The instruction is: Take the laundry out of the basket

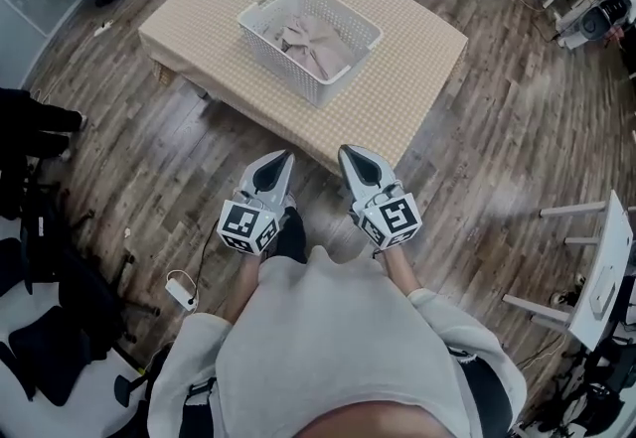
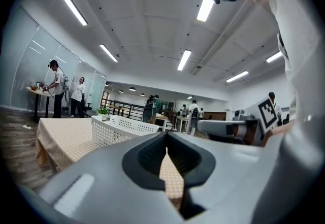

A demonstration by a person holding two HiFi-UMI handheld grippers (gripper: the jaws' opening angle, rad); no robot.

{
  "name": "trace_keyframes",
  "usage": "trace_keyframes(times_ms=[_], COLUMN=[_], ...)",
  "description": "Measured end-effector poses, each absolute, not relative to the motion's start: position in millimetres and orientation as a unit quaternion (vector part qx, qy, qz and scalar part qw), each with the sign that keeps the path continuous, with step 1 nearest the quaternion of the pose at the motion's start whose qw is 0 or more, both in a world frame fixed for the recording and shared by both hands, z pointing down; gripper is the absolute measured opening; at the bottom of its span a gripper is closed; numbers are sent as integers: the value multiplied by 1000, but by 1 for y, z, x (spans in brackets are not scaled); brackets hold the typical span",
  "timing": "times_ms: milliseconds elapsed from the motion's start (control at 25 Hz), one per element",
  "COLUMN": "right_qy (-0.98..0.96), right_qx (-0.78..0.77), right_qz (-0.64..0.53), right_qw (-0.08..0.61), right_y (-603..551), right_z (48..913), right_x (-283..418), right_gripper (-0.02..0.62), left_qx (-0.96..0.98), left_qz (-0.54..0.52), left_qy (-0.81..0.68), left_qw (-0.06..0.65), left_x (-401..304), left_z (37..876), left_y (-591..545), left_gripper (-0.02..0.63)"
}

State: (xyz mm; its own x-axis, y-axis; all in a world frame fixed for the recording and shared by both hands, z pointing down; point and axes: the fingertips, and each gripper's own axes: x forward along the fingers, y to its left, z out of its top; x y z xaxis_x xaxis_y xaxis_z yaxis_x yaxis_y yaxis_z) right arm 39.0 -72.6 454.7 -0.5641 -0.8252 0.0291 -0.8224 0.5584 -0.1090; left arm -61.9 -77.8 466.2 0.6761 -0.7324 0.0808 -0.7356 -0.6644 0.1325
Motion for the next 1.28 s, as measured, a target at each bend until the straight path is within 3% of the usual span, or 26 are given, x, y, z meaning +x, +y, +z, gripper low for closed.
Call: trace_keyframes(times_ms=[600,1280], right_qy=[871,860], right_qx=[-490,-509], right_qz=[-22,-31], right_qw=[24,27], right_y=[-245,-304], right_z=[407,412], right_x=[-21,7], right_gripper=[-2,-2], left_qx=[924,922], left_qz=[-6,1], left_qy=[-379,-381], left_qw=[55,63], left_x=[-123,-110], left_z=[424,431], left_y=[-253,-312], left_gripper=[11,11])
